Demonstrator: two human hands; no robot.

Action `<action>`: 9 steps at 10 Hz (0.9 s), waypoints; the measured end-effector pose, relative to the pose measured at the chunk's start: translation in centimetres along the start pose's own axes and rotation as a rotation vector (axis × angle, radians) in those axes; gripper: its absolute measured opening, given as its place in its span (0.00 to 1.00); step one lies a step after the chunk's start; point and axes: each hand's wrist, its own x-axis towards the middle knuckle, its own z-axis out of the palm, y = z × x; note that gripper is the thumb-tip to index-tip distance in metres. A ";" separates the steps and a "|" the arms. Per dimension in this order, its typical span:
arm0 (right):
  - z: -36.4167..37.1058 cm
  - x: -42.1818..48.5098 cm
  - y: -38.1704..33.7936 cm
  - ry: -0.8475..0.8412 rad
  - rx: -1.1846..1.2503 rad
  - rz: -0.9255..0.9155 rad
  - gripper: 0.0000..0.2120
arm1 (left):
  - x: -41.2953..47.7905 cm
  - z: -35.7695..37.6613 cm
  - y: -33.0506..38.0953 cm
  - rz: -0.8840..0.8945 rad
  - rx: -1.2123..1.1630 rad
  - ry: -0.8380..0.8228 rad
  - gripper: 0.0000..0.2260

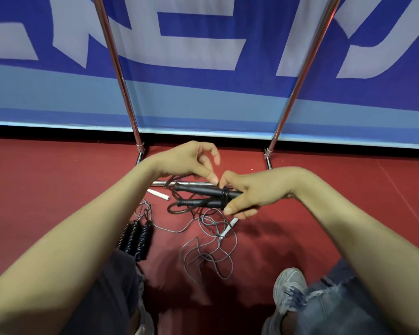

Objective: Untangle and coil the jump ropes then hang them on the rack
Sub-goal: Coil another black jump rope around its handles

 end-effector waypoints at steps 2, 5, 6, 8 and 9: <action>-0.3 1.3 1.4 0.167 0.314 0.050 0.08 | 0.5 1.0 1.1 0.105 -0.042 0.349 0.14; -1.2 1.0 0.7 0.575 0.833 -0.109 0.12 | 0.6 4.1 2.0 0.285 -0.090 0.743 0.11; -1.6 0.6 0.6 0.605 0.977 -0.126 0.14 | 0.4 5.1 1.9 0.328 -0.162 0.780 0.09; -1.9 -0.1 0.5 0.610 1.034 -0.188 0.16 | 0.4 5.0 1.7 0.353 -0.321 0.752 0.06; -2.0 0.0 0.4 0.633 1.065 -0.196 0.14 | 0.4 5.4 1.5 0.361 -0.415 0.712 0.06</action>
